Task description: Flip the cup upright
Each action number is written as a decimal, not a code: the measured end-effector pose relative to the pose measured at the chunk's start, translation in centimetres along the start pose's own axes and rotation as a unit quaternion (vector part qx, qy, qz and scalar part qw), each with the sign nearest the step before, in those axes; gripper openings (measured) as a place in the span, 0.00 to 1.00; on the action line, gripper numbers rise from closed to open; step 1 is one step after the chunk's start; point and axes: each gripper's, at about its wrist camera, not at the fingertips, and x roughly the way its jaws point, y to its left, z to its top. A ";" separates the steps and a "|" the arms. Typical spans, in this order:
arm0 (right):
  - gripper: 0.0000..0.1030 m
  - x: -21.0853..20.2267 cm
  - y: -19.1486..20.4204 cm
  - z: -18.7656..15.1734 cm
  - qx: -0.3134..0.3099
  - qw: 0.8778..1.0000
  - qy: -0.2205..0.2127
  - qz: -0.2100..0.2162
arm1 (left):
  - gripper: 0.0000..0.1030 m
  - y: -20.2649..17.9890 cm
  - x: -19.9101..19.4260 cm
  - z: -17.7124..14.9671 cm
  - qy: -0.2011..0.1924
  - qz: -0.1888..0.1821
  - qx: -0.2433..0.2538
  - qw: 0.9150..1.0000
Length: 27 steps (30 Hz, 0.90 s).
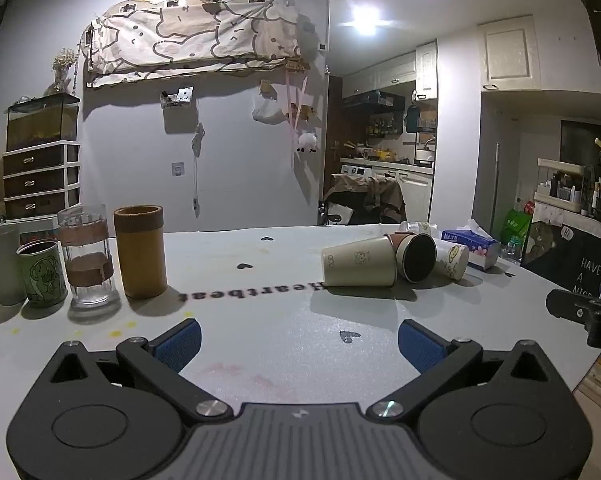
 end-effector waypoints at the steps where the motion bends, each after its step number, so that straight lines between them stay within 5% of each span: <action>1: 1.00 0.0 0.0 -0.1 0.000 1.000 0.000 0.000 | 1.00 0.0 0.0 0.0 0.000 0.000 0.000 1.000; 27: 1.00 0.1 0.0 0.0 0.001 1.000 0.002 0.001 | 1.00 -0.1 -0.2 -0.1 0.002 0.001 -0.001 1.000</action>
